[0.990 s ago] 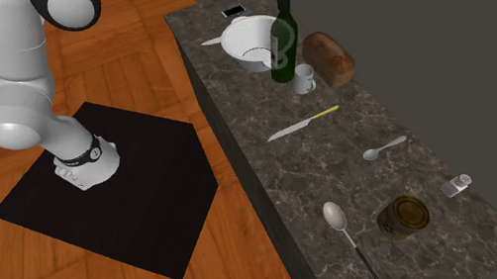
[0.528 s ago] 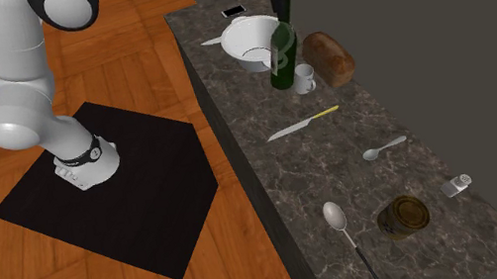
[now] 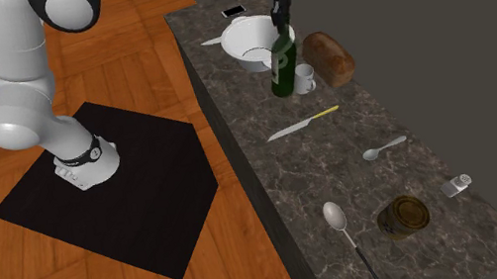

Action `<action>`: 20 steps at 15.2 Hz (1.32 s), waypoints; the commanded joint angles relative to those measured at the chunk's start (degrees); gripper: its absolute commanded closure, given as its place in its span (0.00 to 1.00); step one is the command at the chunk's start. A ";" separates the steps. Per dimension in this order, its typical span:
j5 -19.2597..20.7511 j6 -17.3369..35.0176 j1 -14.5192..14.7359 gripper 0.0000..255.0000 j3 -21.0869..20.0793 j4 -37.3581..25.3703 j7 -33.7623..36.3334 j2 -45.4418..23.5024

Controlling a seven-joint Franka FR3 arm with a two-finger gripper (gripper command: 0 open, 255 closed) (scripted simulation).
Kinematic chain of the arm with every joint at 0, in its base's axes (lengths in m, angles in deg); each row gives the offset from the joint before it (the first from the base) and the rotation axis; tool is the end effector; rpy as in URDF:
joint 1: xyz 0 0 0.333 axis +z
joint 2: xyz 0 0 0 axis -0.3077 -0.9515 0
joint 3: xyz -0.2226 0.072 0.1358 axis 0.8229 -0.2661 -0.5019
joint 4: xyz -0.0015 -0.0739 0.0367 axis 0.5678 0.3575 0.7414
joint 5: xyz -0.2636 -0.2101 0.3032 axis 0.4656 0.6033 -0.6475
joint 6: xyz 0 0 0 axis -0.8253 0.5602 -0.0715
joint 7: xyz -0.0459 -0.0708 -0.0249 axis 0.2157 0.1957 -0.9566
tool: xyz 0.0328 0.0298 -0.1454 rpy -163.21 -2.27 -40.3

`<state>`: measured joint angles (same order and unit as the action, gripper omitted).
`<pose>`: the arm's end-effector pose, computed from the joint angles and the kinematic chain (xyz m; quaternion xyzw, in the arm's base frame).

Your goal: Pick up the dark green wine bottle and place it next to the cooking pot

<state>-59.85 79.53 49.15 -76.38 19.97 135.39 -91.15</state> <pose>0.5420 0.5347 0.3314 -0.9983 0.0190 -0.0464 0.0290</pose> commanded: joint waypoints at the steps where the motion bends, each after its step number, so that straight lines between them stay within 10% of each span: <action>1: 0.14 1.44 -0.06 1.00 0.07 1.18 0.15 -0.22; 19: 1.10 8.50 -0.13 1.00 0.63 6.14 1.01 -2.43; 20: 1.10 8.49 -0.13 0.00 0.63 6.13 1.01 -2.42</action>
<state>-58.75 88.01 49.02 -75.74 26.11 136.40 -93.59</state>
